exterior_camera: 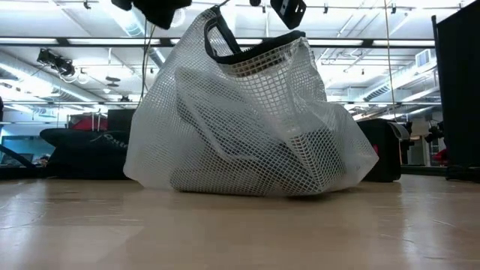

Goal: Unpack backpack
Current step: Close the white white mesh envelope

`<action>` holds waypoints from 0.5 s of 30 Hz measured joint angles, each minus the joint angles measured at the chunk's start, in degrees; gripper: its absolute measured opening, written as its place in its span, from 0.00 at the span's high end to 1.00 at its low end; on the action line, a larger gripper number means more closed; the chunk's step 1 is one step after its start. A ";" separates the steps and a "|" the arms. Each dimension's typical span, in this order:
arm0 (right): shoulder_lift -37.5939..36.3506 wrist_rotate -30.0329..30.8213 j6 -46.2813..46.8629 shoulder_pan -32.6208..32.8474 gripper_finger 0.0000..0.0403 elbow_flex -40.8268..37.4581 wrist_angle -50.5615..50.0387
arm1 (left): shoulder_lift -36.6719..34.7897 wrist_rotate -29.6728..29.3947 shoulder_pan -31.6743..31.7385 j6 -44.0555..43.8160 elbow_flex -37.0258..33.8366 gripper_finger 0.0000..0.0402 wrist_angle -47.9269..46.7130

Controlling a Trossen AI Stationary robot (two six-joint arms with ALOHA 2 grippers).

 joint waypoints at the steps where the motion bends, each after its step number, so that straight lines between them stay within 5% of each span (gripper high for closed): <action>1: 0.00 0.00 0.00 -0.05 1.00 -0.01 0.02 | 0.38 -1.68 -0.53 -0.73 0.00 0.73 0.26; 8: -0.02 -0.05 0.00 -0.06 1.00 0.00 -0.06 | 5.64 -9.98 -3.00 -3.78 0.02 0.50 2.77; 15: -0.02 -0.02 0.02 -0.08 1.00 0.00 -0.17 | 10.54 -13.47 -4.48 -5.65 3.41 0.43 3.24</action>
